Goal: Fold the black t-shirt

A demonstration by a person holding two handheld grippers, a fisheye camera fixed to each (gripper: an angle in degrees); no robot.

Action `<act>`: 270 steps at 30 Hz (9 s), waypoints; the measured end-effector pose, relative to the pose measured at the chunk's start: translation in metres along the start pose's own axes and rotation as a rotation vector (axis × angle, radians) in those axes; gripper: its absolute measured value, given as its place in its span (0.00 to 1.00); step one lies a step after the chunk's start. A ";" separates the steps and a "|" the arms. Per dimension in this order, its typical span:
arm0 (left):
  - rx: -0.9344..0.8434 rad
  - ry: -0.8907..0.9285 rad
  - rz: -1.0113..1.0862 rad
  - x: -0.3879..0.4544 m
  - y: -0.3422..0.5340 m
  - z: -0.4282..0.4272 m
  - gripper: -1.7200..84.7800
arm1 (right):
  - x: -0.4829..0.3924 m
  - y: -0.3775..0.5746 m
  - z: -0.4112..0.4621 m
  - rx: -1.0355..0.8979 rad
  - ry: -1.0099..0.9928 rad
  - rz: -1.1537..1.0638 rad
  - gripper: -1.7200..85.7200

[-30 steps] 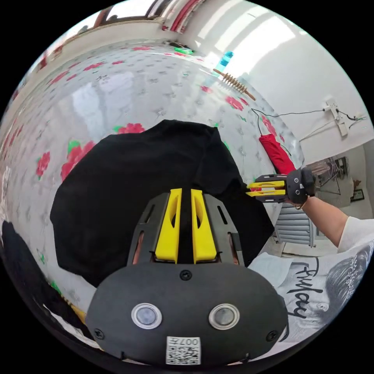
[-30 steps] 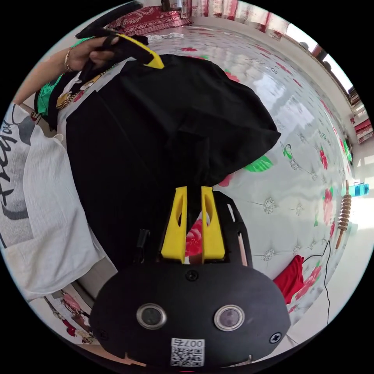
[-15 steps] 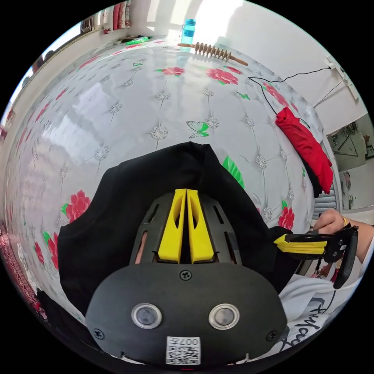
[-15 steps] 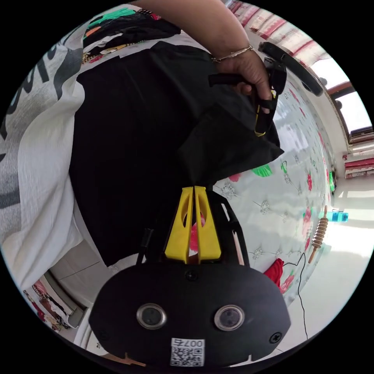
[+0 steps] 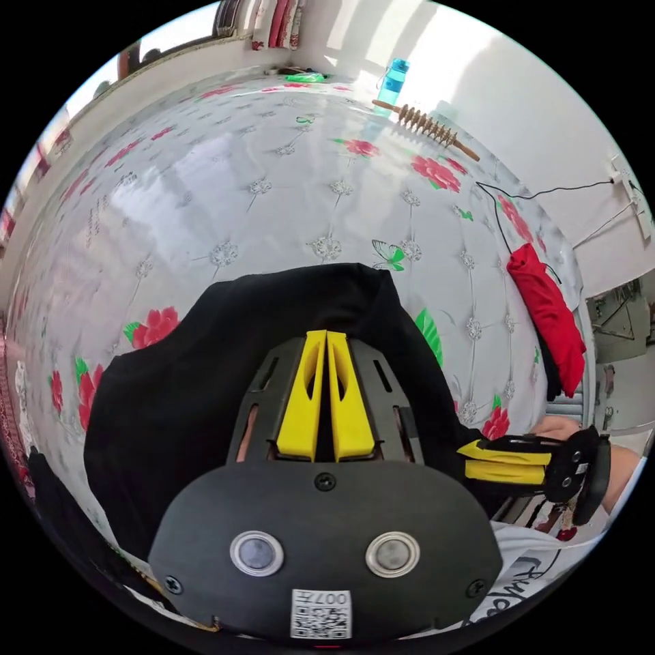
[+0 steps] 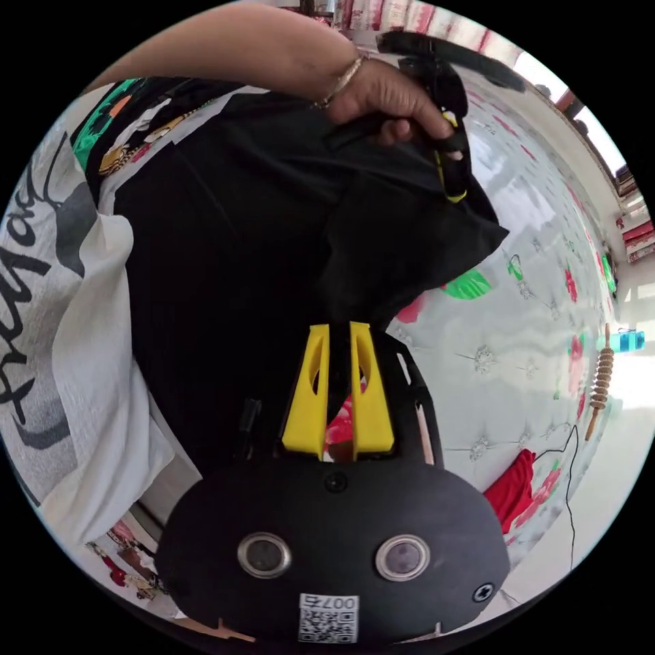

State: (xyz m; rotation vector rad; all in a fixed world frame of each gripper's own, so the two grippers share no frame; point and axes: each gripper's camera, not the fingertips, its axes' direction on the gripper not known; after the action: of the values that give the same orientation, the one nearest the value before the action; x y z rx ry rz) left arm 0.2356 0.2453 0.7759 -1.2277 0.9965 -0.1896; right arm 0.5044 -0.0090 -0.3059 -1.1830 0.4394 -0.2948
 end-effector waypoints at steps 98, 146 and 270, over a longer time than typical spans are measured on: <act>0.228 -0.068 -0.262 -0.143 0.395 -0.099 0.08 | 0.119 -0.512 0.019 0.113 -0.433 0.292 0.03; -0.052 0.052 -0.551 -0.115 0.485 -0.131 0.14 | 0.015 0.134 0.110 0.016 -0.331 0.936 0.12; 0.249 0.292 -0.701 -0.281 0.401 -0.127 0.16 | 0.031 -0.230 0.322 0.133 -0.736 0.573 0.08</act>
State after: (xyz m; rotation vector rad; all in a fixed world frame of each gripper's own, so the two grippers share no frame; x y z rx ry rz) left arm -0.1701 0.4810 0.5867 -1.2958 0.7204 -1.0346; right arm 0.6867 0.1599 0.0035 -0.9086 0.0905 0.5882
